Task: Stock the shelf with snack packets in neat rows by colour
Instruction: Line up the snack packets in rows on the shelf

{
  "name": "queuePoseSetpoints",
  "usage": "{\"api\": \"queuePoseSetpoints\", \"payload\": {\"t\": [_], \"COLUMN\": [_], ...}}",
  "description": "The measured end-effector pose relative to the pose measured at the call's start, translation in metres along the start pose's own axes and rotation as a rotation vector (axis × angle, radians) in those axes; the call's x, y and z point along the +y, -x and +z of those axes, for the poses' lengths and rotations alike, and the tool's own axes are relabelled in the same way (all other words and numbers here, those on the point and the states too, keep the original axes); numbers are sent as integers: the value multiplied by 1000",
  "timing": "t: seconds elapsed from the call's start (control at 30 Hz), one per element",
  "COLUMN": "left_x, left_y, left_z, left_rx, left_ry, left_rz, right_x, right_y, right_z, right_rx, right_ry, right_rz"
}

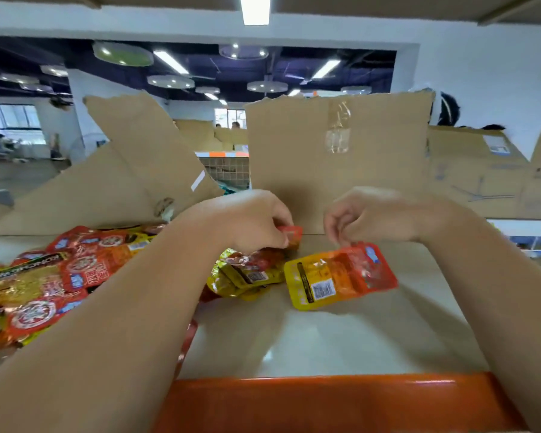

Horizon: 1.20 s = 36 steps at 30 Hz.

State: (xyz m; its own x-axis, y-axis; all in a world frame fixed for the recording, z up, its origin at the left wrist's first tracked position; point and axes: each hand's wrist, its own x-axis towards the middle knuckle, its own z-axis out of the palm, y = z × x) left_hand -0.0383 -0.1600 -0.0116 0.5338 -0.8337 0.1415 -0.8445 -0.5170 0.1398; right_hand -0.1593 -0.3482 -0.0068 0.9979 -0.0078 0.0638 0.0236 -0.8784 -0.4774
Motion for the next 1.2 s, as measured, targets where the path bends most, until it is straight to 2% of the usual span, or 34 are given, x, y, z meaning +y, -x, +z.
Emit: {"api": "queuePoseSetpoints", "payload": {"t": [0.13, 0.2, 0.27, 0.33, 0.37, 0.47, 0.57, 0.63, 0.7, 0.77, 0.83, 0.93, 1.07, 1.13, 1.2], "left_x": [-7, -5, -3, -4, -5, -8, -6, -4, -4, -3, -3, -1, 7, 13, 18], "left_y": [1, 3, 3, 1, 0, -2, -1, -1, -1, 0, 0, 1, 5, 7, 9], "left_z": [-7, -11, -14, -12, -10, 2, 9, 9, 9, 8, 8, 7, 7, 7, 8], "left_rx": [273, 390, 444, 390, 337, 117, -74, -81, -79, -88, -102, -94, -100, -150, -177], "left_ry": [148, 289, 434, 457, 385, 102, -32, -41, -33, -34, -39, -43, -44, -76, -111], "left_rz": [19, 19, -13, -50, -77, -139, -172, -180, -180, -182, -188, -201, -210, -186, -145], "right_x": [3, 1, -4, -12, -15, -23, -21, -16, -10, -6, -3, 2, 3, 0, -2], "right_y": [7, 10, 11, 10, 9, 6, 6, 6, 7, 9, 11, 11, 0, -3, -6], "right_z": [-8, -4, 1, 8, 11, 18, 16, 11, 5, -1, -5, -5, 9, 19, 26], "right_rx": [63, -38, -214, -351, -382, -379, -373, -267, -63, 70, 14, -125, -37, -123, -169], "right_ry": [0, 34, 101, 211, 273, 372, 330, 210, 57, 56, 178, 398, 329, 307, 358], "right_rz": [45, 99, 180, 231, 233, 182, 97, 30, -33, -72, -39, 123, 195, 273, 251]}}
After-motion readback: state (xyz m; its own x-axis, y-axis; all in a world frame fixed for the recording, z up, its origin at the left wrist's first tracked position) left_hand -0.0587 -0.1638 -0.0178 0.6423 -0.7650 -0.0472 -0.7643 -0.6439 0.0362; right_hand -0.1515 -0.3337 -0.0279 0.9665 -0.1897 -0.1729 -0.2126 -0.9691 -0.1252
